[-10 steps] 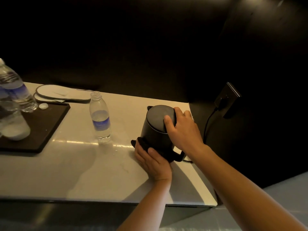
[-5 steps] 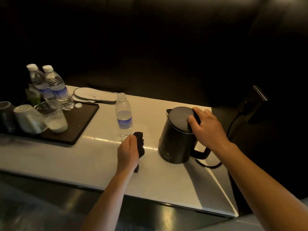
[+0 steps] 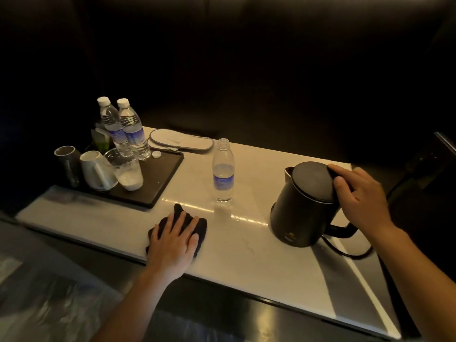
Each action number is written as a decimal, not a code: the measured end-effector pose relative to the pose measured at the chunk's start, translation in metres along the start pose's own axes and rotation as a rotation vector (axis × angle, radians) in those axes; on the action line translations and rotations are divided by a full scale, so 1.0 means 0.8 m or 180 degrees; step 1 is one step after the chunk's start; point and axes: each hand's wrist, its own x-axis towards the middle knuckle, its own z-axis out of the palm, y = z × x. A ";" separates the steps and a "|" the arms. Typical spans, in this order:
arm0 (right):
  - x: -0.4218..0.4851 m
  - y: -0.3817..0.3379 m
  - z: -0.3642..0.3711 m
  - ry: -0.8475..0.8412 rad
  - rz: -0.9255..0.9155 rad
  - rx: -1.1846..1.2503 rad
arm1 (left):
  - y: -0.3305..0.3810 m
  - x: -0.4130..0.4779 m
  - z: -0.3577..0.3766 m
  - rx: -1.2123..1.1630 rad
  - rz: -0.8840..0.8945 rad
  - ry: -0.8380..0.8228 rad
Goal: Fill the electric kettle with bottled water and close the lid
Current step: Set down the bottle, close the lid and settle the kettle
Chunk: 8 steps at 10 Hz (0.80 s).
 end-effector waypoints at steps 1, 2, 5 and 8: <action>-0.013 0.002 0.005 0.0239 0.0023 0.0240 | -0.002 0.016 -0.005 0.0058 0.0006 -0.0038; -0.022 0.002 0.011 0.0422 0.0175 0.0332 | -0.011 0.032 -0.007 0.0014 -0.0011 -0.0076; -0.054 -0.018 0.016 0.0892 0.0712 0.0615 | -0.038 0.058 -0.013 -0.0075 0.0029 -0.0166; -0.072 -0.046 0.011 0.1169 0.1315 0.0409 | -0.055 0.068 -0.002 0.0148 0.0243 0.0159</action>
